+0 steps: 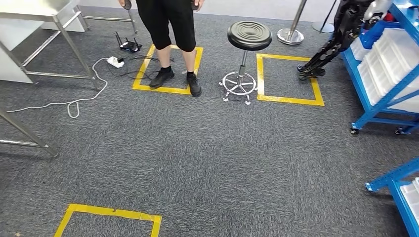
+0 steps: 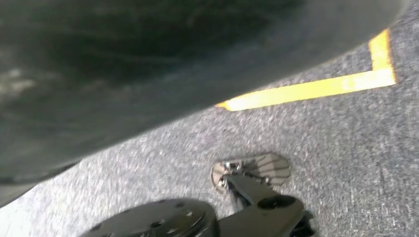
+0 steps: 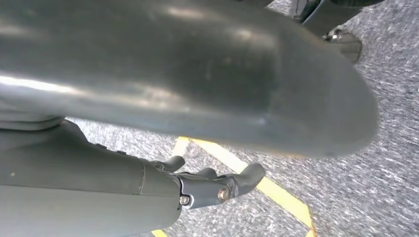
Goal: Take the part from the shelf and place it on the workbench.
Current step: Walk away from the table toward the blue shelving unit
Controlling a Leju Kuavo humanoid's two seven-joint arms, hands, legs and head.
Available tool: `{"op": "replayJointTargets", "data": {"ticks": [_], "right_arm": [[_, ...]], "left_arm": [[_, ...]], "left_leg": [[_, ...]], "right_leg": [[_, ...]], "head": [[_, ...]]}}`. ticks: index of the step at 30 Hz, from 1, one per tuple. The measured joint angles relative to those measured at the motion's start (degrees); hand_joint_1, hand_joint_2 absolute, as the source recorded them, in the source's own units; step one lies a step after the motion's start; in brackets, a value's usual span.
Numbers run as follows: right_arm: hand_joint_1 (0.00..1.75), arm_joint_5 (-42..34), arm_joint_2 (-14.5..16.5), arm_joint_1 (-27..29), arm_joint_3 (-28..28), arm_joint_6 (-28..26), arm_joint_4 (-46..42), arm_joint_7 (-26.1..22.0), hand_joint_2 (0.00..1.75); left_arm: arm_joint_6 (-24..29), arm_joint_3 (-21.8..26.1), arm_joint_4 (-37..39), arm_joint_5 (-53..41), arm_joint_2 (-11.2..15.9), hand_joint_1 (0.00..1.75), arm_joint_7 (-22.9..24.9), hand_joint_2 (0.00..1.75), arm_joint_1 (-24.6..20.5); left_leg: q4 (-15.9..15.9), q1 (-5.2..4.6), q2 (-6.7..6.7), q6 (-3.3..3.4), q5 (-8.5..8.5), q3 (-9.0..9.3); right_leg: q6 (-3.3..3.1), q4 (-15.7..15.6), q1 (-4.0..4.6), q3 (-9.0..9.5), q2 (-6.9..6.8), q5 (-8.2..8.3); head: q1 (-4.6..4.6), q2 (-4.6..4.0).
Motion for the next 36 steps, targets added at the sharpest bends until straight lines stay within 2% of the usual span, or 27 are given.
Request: {"op": "replayJointTargets", "data": {"ticks": [2, 3, 4, 5, 7, 8, 9, 10, 11, 13, 15, 16, 18, 19, 20, 22, 23, 24, 25, 26, 27, 28, 29, 31, 33, 35, 36], "right_arm": [[0.0, 0.0, 0.0, 0.2, 0.0, 0.0, 0.0, 0.0, 0.0], [0.0, 0.0, 0.0, 0.3, 0.0, 0.0, 0.0, 0.0, 0.0], [0.0, 0.0, -0.1, 0.3, 0.0, 0.0, 0.0, 0.0, 0.0], [0.0, 0.0, -0.1, 0.2, 0.0, 0.0, 0.0, 0.0, 0.0], [0.0, 0.1, -0.1, 0.0, 0.0, 0.0, 0.0, 0.0, 0.0], [0.0, 0.1, 0.0, -0.1, 0.0, 0.0, 0.0, -0.1, 0.0], [0.0, 0.1, 0.0, 0.0, 0.0, 0.0, 0.0, -0.1, 0.0], [0.0, 0.1, 0.0, 0.0, 0.0, 0.0, 0.0, -0.1, 0.0], [0.0, 0.2, 0.0, 0.1, 0.0, 0.0, 0.0, -0.2, 0.0], [0.0, 0.3, -0.1, 0.0, 0.0, 0.0, 0.0, -0.2, 0.0], [0.0, 0.5, 0.0, -0.3, 0.0, 0.0, 0.0, -0.2, 0.0], [0.0, 0.5, 0.0, -0.3, 0.0, 0.0, 0.0, -0.2, 0.0], [0.0, 0.6, 0.0, -0.3, 0.0, 0.0, 0.0, -0.2, 0.0], [0.0, 0.6, -0.1, -0.2, 0.0, 0.0, 0.0, -0.2, 0.0], [0.0, 0.6, -0.1, -0.2, 0.0, 0.0, 0.0, -0.2, 0.0], [0.0, 0.7, -0.1, -0.2, 0.0, 0.0, 0.0, -0.2, 0.0], [0.0, 0.7, -0.1, -0.2, 0.0, 0.0, 0.0, -0.3, 0.0], [0.0, 0.7, -0.1, -0.2, 0.0, 0.0, 0.0, -0.3, 0.0], [0.0, 0.7, -0.1, -0.1, 0.0, 0.0, 0.0, -0.3, 0.0], [0.0, 0.7, -0.1, -0.1, 0.0, 0.0, 0.0, -0.3, 0.0], [0.0, 0.7, -0.1, 0.0, 0.0, 0.0, 0.0, -0.3, 0.0], [0.0, 0.7, -0.1, 0.0, 0.0, 0.0, 0.0, -0.3, 0.0], [0.0, 0.7, -0.2, -0.1, 0.0, 0.0, 0.0, -0.3, 0.0], [0.0, 0.8, -0.2, -0.1, 0.0, 0.0, 0.0, -0.3, 0.0], [0.0, 0.8, -0.2, 0.1, 0.0, 0.0, 0.0, -0.3, 0.0], [0.0, 0.8, -0.2, 0.2, 0.0, -0.1, 0.0, -0.4, 0.0], [0.0, 0.8, -0.2, 0.1, 0.0, -0.1, 0.0, -0.4, 0.0]], "left_arm": [[0.0, 0.0, 0.0, 0.0, 0.0, 0.0, 0.0, 0.0, -0.1], [0.0, 0.0, 0.0, 0.1, 0.0, 0.0, 0.0, 0.0, -0.2], [0.1, 0.0, 0.0, 0.1, 0.0, 0.0, 0.0, 0.0, -0.2], [0.1, 0.0, 0.0, 0.1, 0.0, 0.0, 0.1, 0.0, -0.2], [0.1, 0.1, 0.0, 0.1, 0.0, 0.0, 0.1, 0.0, -0.1], [0.1, 0.1, 0.0, 0.1, 0.0, 0.0, 0.1, 0.0, -0.1], [0.1, 0.2, 0.0, 0.1, 0.0, 0.0, 0.1, 0.0, 0.0], [0.1, 0.2, 0.0, 0.1, 0.0, 0.0, 0.1, 0.0, 0.0], [0.1, 0.2, 0.0, 0.1, 0.0, 0.0, 0.1, 0.0, 0.0], [0.1, 0.3, 0.0, 0.1, 0.0, 0.0, 0.1, 0.0, -0.1], [0.1, 0.3, 0.0, 0.1, 0.0, 0.0, 0.1, 0.0, 0.0], [0.1, 0.4, 0.0, 0.1, 0.0, 0.0, 0.2, 0.0, -0.1], [0.1, 0.4, 0.0, 0.1, 0.0, 0.0, 0.2, 0.0, -0.2], [0.1, 0.4, 0.0, 0.1, 0.0, 0.0, 0.2, 0.0, -0.2], [0.1, 0.4, 0.0, 0.1, -0.1, 0.0, 0.2, 0.0, -0.2], [0.1, 0.5, 0.0, 0.1, -0.1, 0.0, 0.2, 0.0, -0.1], [0.1, 0.5, 0.0, 0.1, -0.1, 0.0, 0.2, 0.0, -0.1], [0.1, 0.5, 0.0, 0.1, -0.1, 0.0, 0.2, 0.0, 0.0], [0.2, 0.5, 0.0, 0.1, -0.1, 0.0, 0.3, 0.0, 0.0], [0.2, 0.5, 0.0, 0.0, -0.1, 0.0, 0.3, 0.0, 0.0], [0.2, 0.5, 0.0, 0.0, -0.1, 0.0, 0.3, 0.0, 0.0], [0.1, 0.5, 0.0, 0.0, -0.1, 0.0, 0.3, 0.0, 0.0], [0.1, 0.5, 0.0, -0.1, -0.1, 0.0, 0.3, 0.0, 0.0], [0.1, 0.5, 0.0, -0.1, -0.1, 0.0, 0.3, 0.0, 0.0], [0.1, 0.5, 0.0, -0.2, -0.1, 0.0, 0.3, 0.0, -0.1], [0.1, 0.5, 0.0, -0.2, 0.0, 0.0, 0.3, 0.0, -0.1], [0.1, 0.5, 0.0, -0.2, 0.0, 0.0, 0.2, 0.0, -0.1]], "left_leg": [[-0.2, -0.37, 0.83, 0.72, 0.1, -0.02], [-0.3, -0.42, 1.33, 1.14, 0.26, 0.01], [-0.5, -0.42, 1.91, 1.63, 0.4, 0.04], [-0.7, -0.38, 2.55, 2.07, 0.49, 0.05], [-0.7, -0.56, 3.95, 2.62, 0.41, -0.03], [-0.7, -0.66, 4.72, 2.72, 0.36, -0.06], [-0.7, -0.72, 5.45, 2.76, 0.32, -0.07], [-0.7, -0.72, 6.13, 2.75, 0.28, -0.06], [-0.7, -0.7, 6.74, 2.7, 0.23, -0.02], [-0.7, -0.85, 7.83, 2.32, -0.02, 0.23], [-0.7, -1.19, 8.88, 1.65, -0.37, 0.63], [-0.8, -1.31, 9.44, 1.3, -0.48, 0.88], [-1.1, -1.1, 10.24, 0.63, -0.76, 1.53], [-0.5, -0.93, 9.52, 0.37, -1.39, 1.56], [1.2, -0.77, 8.16, 0.18, -2.64, 1.05], [7.8, -0.63, 4.77, 0.09, -6.23, -1.86], [11.4, -0.63, 3.89, 0.08, -7.68, -3.71], [13.8, -0.64, 3.5, 0.09, -8.17, -5.11], [14.3, -0.63, 3.34, 0.12, -7.54, -5.71], [12.5, -0.59, 3.21, 0.18, -5.78, -5.22], [9.0, -0.46, 2.69, 0.23, -3.37, -3.93], [5.3, -0.31, 1.5, 0.23, -1.48, -2.48], [2.3, -0.18, 0.49, 0.26, -0.15, -1.31], [-0.1, -0.33, -0.59, 0.53, 0.32, -0.49], [-0.3, -0.66, 0.42, 1.23, 0.61, -0.44], [-0.7, -0.7, 1.53, 2.11, 0.9, -0.34], [-0.9, -0.68, 2.21, 2.48, 0.99, -0.33]], "right_leg": [[0.65, -0.2, -0.08, -0.46, 0.74, 0.2], [0.88, 0.0, -0.12, -0.79, 0.34, 0.14], [0.98, 1.0, -0.02, -1.48, -0.69, -0.34], [0.92, 3.1, 0.14, -2.72, -2.05, -1.33], [0.51, 10.4, 0.2, -6.53, -4.65, -4.32], [0.51, 14.0, 0.14, -8.41, -5.13, -5.51], [0.69, 16.2, 0.06, -9.54, -5.41, -6.01], [1.08, 16.0, -0.02, -9.48, -5.67, -5.63], [1.57, 13.5, -0.08, -8.16, -6.12, -4.56], [2.23, 5.3, -0.01, -3.63, -8.86, -1.91], [1.83, 0.6, 0.32, -1.0, -10.85, -0.44], [1.42, 0.3, 0.56, -1.03, -10.76, -0.25], [0.59, 0.0, 0.4, -1.01, -9.25, 0.1], [0.2, -0.2, 0.15, -0.83, -8.52, 0.22], [-0.22, -0.5, -0.12, -0.48, -7.82, 0.35], [-0.77, -0.6, -0.18, -0.17, -6.4, 0.46], [-0.89, -0.6, -0.05, -0.13, -5.62, 0.44], [-0.92, -0.6, 0.06, -0.06, -4.73, 0.41], [-0.94, -0.5, 0.15, 0.04, -3.87, 0.38], [-0.93, -0.5, 0.18, 0.17, -3.01, 0.35], [-0.88, -0.4, 0.19, 0.29, -2.17, 0.3], [-0.78, -0.3, 0.25, 0.31, -1.44, 0.23], [-0.6, -0.1, 0.37, 0.22, -0.78, 0.14], [-0.03, -0.1, 0.38, -0.18, 0.19, 0.16], [0.67, -0.2, 0.12, -0.8, 0.78, 0.29], [0.89, 1.9, 0.18, -2.19, -1.32, -0.8], [0.74, 4.6, 0.26, -3.54, -2.9, -2.15]], "head": [[0.04, 0.0], [0.05, 0.0], [0.18, 0.0], [0.37, 0.0], [0.69, 0.0], [0.73, 0.0], [0.73, 0.0], [0.75, 0.0], [0.76, 0.0], [0.85, 0.0], [0.89, 0.0], [0.89, 0.0], [0.83, 0.0], [0.71, 0.0], [0.52, 0.0], [0.14, 0.0], [0.06, 0.0], [0.06, 0.0], [0.05, 0.0], [0.06, 0.0], [0.05, 0.0], [0.06, 0.0], [0.08, 0.0], [0.14, 0.0], [0.15, 0.0], [0.26, 0.0], [0.39, 0.0]]}}
